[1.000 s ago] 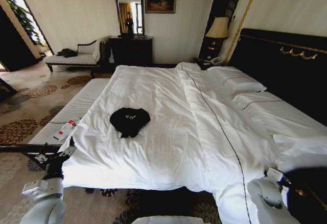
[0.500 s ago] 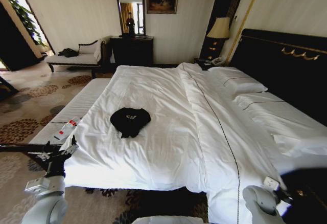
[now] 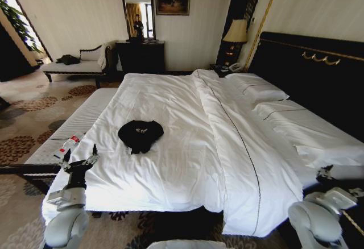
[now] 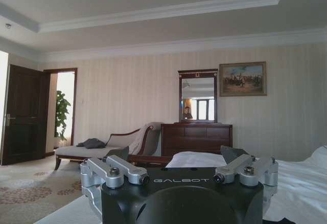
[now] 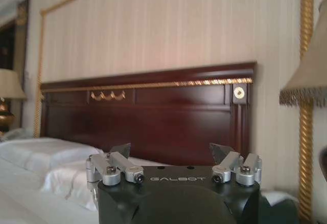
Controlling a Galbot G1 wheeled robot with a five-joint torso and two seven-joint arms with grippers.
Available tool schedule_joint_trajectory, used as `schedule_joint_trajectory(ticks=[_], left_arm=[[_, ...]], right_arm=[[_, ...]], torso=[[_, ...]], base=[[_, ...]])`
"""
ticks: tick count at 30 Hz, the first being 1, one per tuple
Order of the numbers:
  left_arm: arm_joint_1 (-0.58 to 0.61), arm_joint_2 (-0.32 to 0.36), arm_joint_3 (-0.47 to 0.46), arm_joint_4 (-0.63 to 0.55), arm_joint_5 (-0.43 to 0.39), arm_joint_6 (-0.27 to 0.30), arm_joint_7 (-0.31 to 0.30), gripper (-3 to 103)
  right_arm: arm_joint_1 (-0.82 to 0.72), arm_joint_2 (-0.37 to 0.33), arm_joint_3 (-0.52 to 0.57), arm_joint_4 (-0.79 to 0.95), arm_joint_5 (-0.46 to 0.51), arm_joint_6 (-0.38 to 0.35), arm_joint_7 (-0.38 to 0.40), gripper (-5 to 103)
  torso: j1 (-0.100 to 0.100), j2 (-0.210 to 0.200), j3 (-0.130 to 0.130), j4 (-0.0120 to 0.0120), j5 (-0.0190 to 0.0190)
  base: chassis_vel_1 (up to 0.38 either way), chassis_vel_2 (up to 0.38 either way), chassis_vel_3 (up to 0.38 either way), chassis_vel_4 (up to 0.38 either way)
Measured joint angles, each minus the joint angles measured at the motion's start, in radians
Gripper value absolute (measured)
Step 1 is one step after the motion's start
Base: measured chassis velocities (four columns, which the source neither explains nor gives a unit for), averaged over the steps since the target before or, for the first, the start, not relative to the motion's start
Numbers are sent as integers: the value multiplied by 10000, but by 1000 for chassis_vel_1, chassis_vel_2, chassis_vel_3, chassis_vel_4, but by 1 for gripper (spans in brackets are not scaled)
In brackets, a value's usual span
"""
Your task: Fold the clothes on the bed.
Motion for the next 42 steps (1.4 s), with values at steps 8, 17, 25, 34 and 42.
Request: schedule_joint_trajectory(ticks=[8,17,25,34,42], left_arm=[[259,-91,228,-882,112,206,0,100],[1123,-74,694,-1515,830,289,545,100],[1450,-140,781,-2289,710,295,485,100],[1588,-252,1088,-2255,1005,125,495,100],[1812,-96,1179,-2286,1199,-184,1220,100]], right_arm=[[-1361,1110,-459,1978,-1970,824,-1400,100],[-2196,2216,-1503,2242,-2949,2822,-3180,100],[-2387,2818,-2318,1331,-3352,5254,-5045,100],[-2528,3278,-2866,339,-4559,6844,-5556,100],[-2541,3270,-3117,268,-5610,6909,-5439,100]], torso=[[1,-2,0,2,1],[1,-2,0,4,1],[1,-2,-1,3,2],[2,-1,0,3,1],[2,-2,-1,2,3]], base=[[0,0,0,0],[0,0,0,0],[0,0,0,0],[0,0,0,0],[0,0,0,0]])
